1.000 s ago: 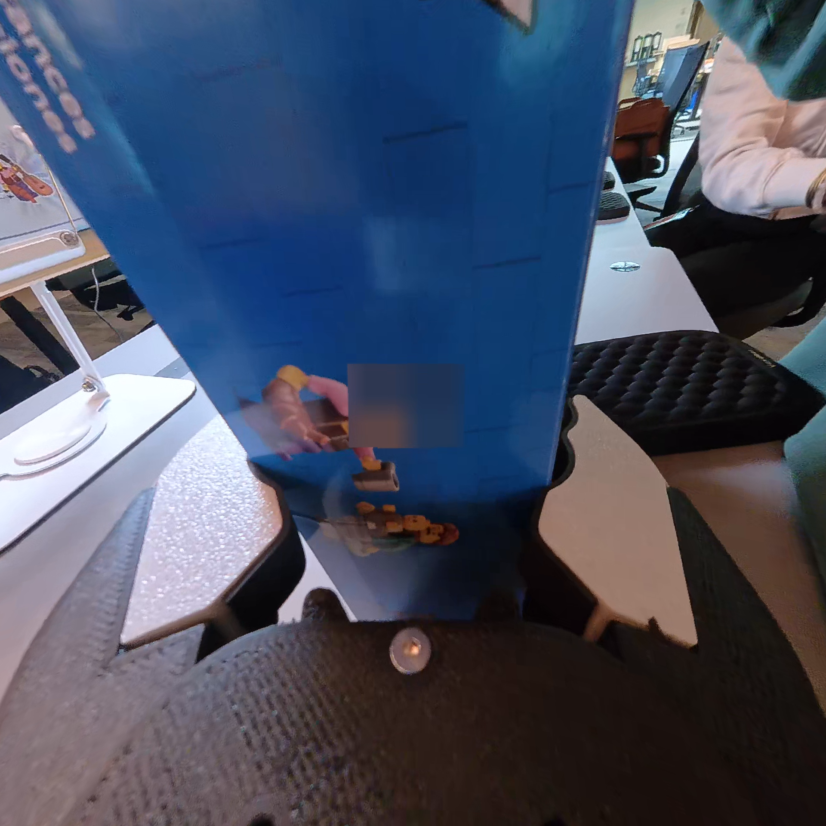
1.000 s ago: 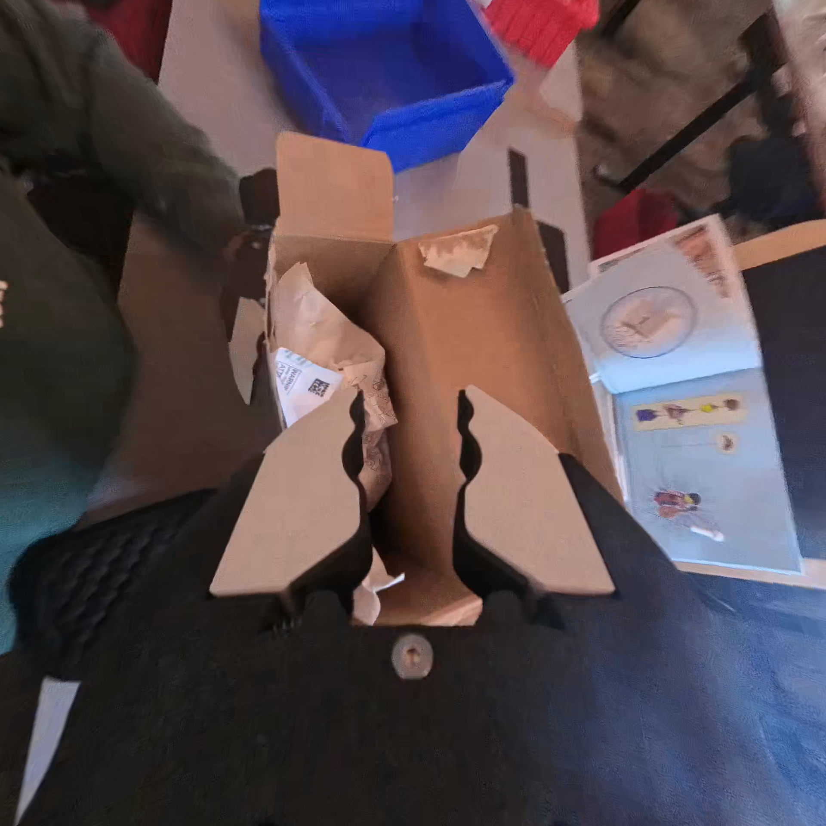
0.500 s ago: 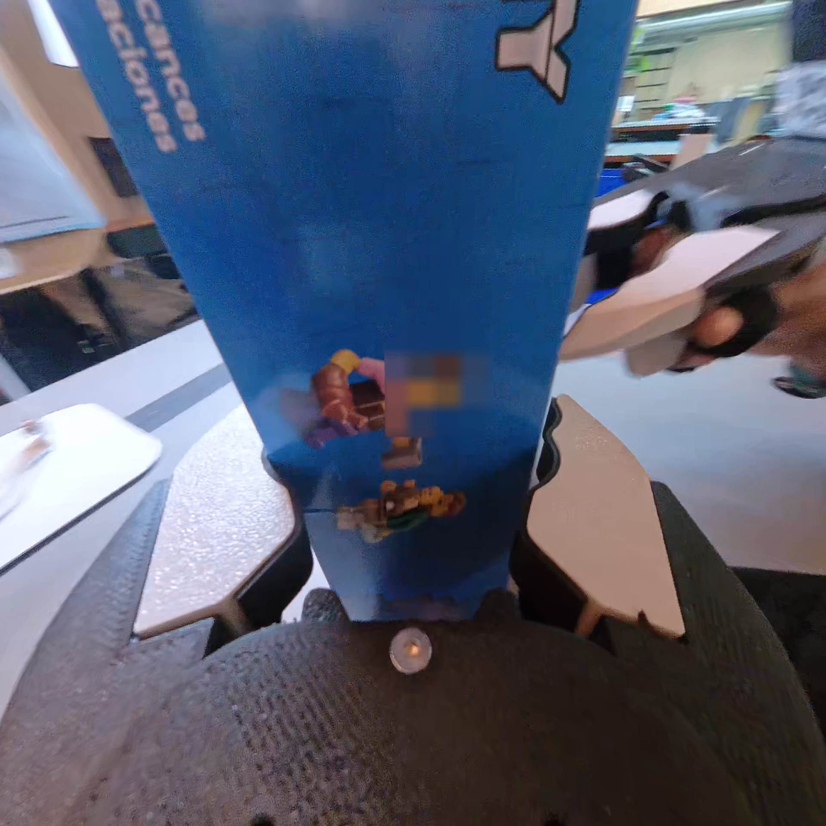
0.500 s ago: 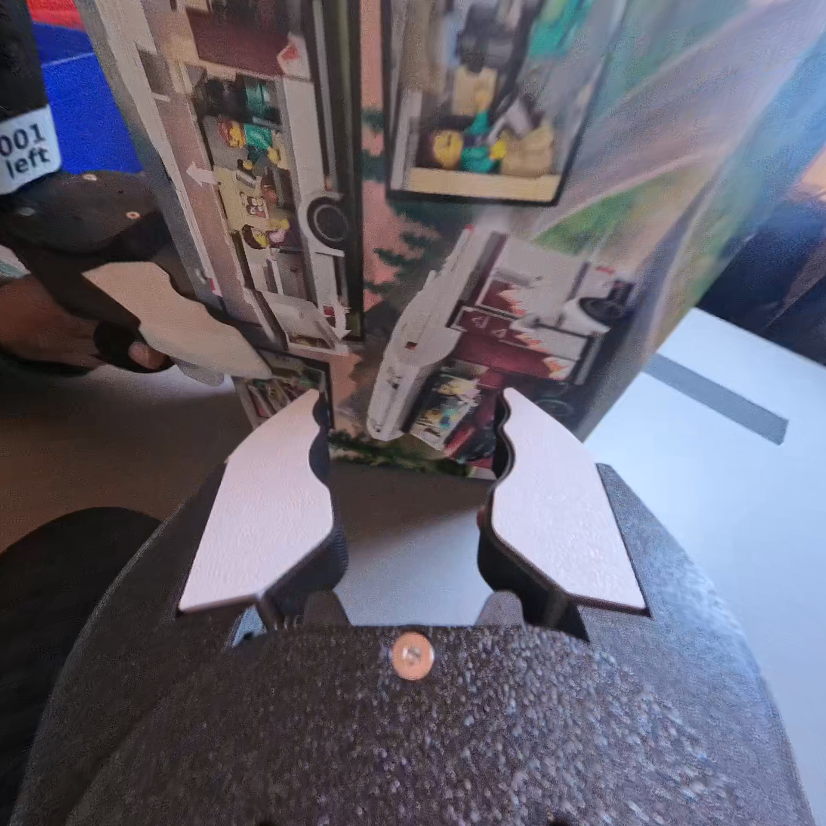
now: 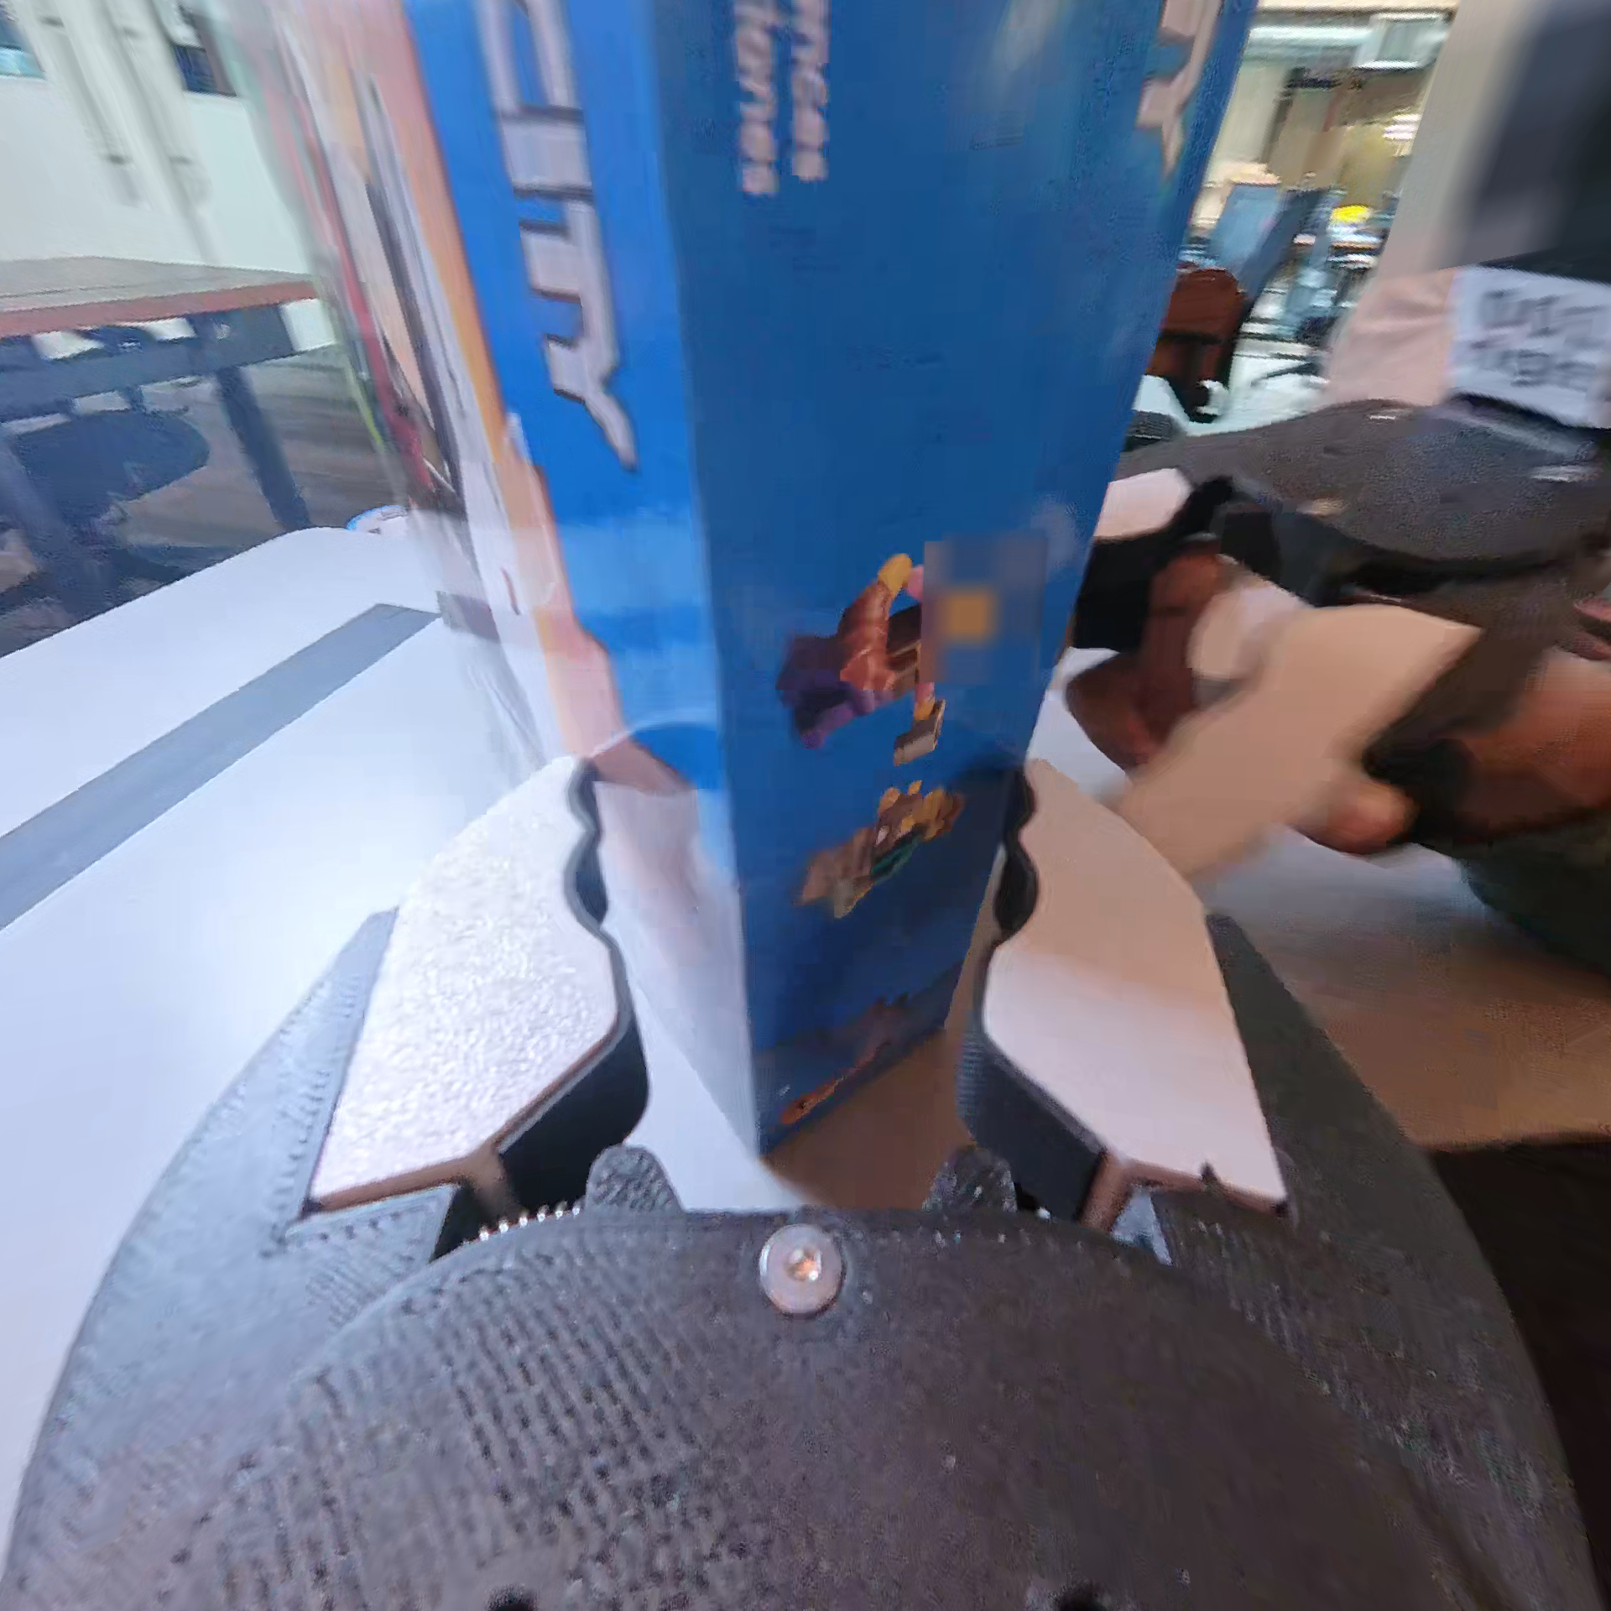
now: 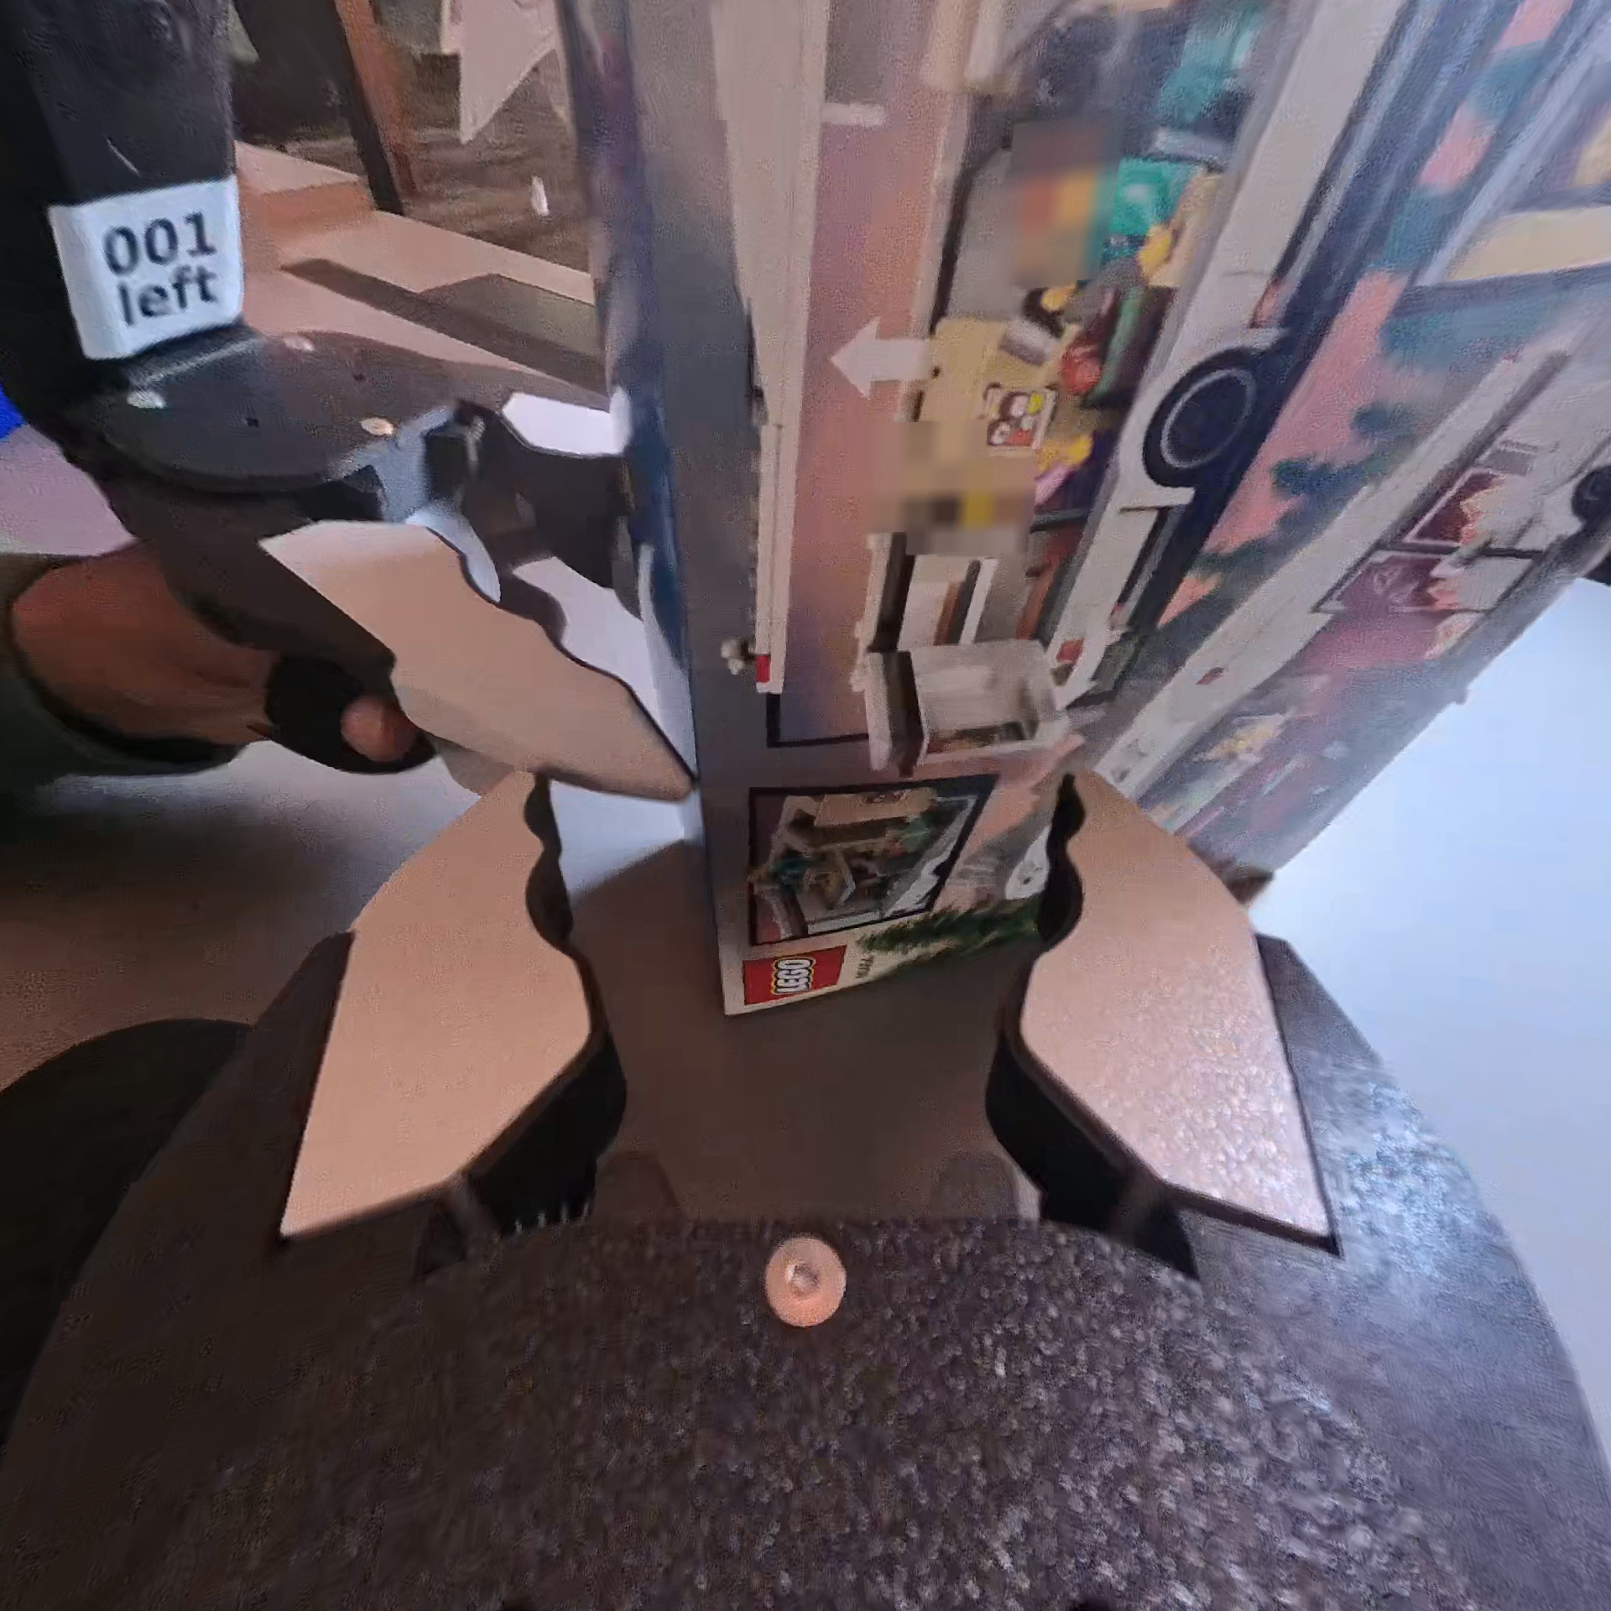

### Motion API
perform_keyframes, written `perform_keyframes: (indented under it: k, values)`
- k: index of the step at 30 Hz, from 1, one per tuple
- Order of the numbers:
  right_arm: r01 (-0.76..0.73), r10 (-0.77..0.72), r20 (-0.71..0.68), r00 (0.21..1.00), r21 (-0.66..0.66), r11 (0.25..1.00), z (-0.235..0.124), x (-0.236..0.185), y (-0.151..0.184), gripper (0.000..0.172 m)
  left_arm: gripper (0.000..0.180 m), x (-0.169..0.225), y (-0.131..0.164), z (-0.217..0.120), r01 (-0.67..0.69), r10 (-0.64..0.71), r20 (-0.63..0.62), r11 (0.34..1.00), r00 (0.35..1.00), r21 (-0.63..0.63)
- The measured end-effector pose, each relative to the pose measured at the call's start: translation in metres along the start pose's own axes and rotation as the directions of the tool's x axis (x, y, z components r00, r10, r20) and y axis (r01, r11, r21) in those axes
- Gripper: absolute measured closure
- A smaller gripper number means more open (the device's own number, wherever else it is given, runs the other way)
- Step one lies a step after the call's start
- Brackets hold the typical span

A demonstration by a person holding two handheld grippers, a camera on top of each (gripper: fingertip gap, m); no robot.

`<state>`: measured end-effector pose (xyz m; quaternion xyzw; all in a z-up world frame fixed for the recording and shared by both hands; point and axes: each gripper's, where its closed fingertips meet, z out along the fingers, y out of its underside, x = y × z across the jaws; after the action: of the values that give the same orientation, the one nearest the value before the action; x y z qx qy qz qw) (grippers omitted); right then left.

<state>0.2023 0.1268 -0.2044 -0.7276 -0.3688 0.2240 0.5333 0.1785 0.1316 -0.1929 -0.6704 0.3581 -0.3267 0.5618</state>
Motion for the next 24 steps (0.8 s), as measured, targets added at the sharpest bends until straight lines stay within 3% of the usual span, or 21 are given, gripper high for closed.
perform_keyframes:
  k: [1,2,3,5,7,10,11,12,15,19,20,22,23,24]
  values:
    - [0.036,-0.036,-0.034,0.999,-0.021,0.999,0.000,0.010,0.008,0.080,0.108,0.001,-0.004,-0.012,-0.001,0.002,-0.049,1.000,0.999,0.023]
    - [0.063,-0.064,-0.036,0.997,-0.036,0.997,-0.001,0.019,0.016,0.079,0.126,-0.003,-0.013,-0.028,-0.002,0.007,-0.069,0.997,0.998,0.074]
    - [0.030,-0.030,-0.002,1.000,-0.044,0.999,-0.002,0.024,0.021,0.076,0.126,-0.018,-0.024,-0.046,-0.016,0.018,-0.021,0.993,1.000,0.121]
    - [-0.063,0.065,0.029,0.997,-0.050,0.997,-0.007,0.036,0.029,0.077,0.126,-0.066,-0.045,-0.091,-0.092,0.069,0.154,0.984,0.986,0.151]
    - [-0.057,0.057,-0.015,0.998,-0.017,0.998,-0.015,0.051,0.028,0.088,0.131,-0.134,-0.072,-0.160,-0.132,0.030,0.393,0.963,0.919,0.237]
    - [-0.033,0.037,-0.045,0.998,0.095,0.995,-0.032,0.057,0.012,0.100,0.120,-0.231,-0.089,-0.289,-0.102,-0.226,0.635,0.893,0.739,0.438]
    - [-0.040,0.046,-0.038,0.998,0.135,0.990,-0.037,0.055,0.005,0.100,0.107,-0.257,-0.083,-0.324,-0.084,-0.305,0.667,0.871,0.680,0.484]
    - [-0.041,0.048,-0.038,0.998,0.178,0.983,-0.042,0.053,-0.003,0.101,0.094,-0.276,-0.075,-0.345,-0.043,-0.372,0.653,0.849,0.660,0.527]
    - [-0.009,0.030,-0.061,0.998,0.324,0.946,-0.059,0.046,-0.031,0.112,0.067,-0.311,-0.051,-0.351,0.124,-0.479,0.520,0.808,0.707,0.575]
    - [0.032,-0.001,-0.071,0.997,0.431,0.902,-0.070,0.032,-0.058,0.123,0.066,-0.341,-0.032,-0.309,0.262,-0.477,0.361,0.822,0.802,0.505]
    - [0.039,-0.004,-0.080,0.997,0.435,0.899,-0.071,0.031,-0.059,0.125,0.080,-0.340,-0.034,-0.299,0.301,-0.475,0.274,0.816,0.836,0.494]
    - [0.055,-0.011,-0.105,0.994,0.430,0.901,-0.069,0.030,-0.057,0.128,0.145,-0.332,-0.038,-0.288,0.324,-0.433,0.166,0.834,0.886,0.446]
    - [0.062,-0.013,-0.119,0.993,0.426,0.903,-0.068,0.031,-0.054,0.130,0.171,-0.330,-0.043,-0.290,0.268,-0.382,0.183,0.851,0.906,0.451]
    - [0.066,-0.012,-0.130,0.991,0.421,0.905,-0.067,0.032,-0.051,0.133,0.180,-0.329,-0.051,-0.296,0.192,-0.332,0.229,0.858,0.915,0.476]
